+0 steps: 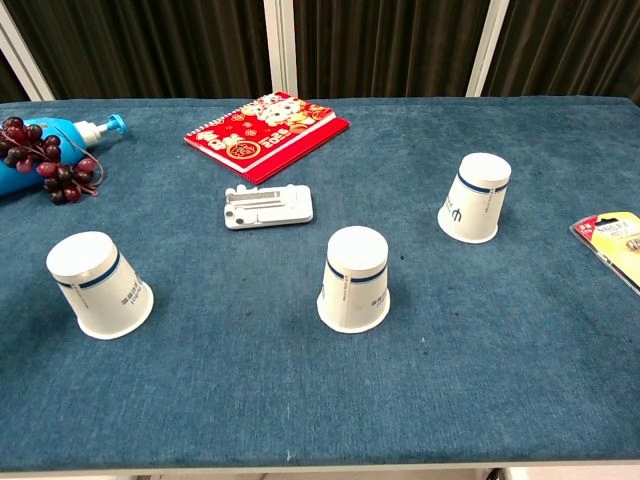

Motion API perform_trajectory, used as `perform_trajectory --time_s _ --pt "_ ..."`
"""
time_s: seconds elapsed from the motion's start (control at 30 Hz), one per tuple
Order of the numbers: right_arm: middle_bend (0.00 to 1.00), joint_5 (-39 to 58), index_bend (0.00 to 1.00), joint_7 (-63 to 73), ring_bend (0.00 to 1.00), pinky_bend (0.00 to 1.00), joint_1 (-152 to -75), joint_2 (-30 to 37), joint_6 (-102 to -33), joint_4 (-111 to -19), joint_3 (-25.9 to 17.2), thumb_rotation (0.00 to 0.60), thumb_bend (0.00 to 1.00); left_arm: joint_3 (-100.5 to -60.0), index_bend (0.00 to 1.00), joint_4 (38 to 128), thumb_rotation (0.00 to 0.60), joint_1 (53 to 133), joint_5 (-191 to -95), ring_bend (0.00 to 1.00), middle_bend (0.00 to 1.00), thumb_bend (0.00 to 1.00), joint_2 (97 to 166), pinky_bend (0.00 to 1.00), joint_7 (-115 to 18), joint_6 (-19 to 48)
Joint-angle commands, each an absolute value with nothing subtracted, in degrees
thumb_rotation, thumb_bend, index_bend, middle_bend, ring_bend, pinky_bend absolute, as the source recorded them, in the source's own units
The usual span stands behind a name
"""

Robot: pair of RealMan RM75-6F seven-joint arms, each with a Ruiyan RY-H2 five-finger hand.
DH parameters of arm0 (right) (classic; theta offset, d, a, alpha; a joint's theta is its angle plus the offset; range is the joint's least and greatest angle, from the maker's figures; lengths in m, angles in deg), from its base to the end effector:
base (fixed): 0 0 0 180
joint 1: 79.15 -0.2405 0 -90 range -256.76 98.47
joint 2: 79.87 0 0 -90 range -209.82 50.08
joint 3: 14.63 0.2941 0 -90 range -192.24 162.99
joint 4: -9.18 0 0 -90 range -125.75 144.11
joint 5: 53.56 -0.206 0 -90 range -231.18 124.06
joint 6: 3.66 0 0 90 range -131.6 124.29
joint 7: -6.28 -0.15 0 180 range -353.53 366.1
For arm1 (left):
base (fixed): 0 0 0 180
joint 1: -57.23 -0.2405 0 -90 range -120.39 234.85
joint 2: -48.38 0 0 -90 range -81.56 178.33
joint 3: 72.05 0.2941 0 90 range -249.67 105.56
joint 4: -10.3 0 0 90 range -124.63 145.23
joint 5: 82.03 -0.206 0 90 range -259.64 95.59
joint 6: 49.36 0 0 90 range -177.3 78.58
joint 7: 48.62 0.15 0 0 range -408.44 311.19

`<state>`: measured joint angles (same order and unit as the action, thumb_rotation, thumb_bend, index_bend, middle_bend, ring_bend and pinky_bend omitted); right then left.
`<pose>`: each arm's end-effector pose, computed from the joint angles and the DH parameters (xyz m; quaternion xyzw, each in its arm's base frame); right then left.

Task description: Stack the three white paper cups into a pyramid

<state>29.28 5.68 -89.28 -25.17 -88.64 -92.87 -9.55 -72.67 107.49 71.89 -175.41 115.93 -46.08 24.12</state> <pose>-0.3010 -0.2234 0.2279 0.5889 -0.3646 0.4268 0.5814 -0.2808 0.2246 0.1121 -0.7001 -0.3869 -0.4063 0.4417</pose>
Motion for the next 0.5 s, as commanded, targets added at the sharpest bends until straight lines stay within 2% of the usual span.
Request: perform_trajectory --time_s 0.03,0.13,0.27,0.5 --pt "0.03 29.20 0.00 5.63 0.00 0.07 -89.31 -25.16 -88.24 -92.93 -9.39 0.600 0.07 -71.89 0.17 108.68 0.522 74.42 -176.33 0.10 0.22 0.11 118.21 0.02 -43.60 20.63" --pt "0.03 28.96 0.00 5.67 0.00 0.07 -89.36 -25.08 -87.69 -92.94 -9.22 0.600 0.07 -72.02 0.17 108.94 0.493 75.85 -175.38 0.10 0.22 0.10 120.20 0.02 -41.44 18.15" --pt "0.03 28.88 0.00 5.62 0.00 0.07 -89.21 -25.06 -87.41 -93.05 -9.04 0.600 0.07 -72.78 0.19 108.52 0.486 77.49 -173.12 0.10 0.22 0.10 122.73 0.02 -39.78 15.63" --pt "0.04 28.46 0.00 4.46 0.00 0.07 -89.19 -24.07 -86.37 -91.81 -8.88 0.600 0.07 -74.03 0.26 105.53 0.471 79.16 -169.68 0.11 0.26 0.17 126.67 0.02 -33.73 14.01"
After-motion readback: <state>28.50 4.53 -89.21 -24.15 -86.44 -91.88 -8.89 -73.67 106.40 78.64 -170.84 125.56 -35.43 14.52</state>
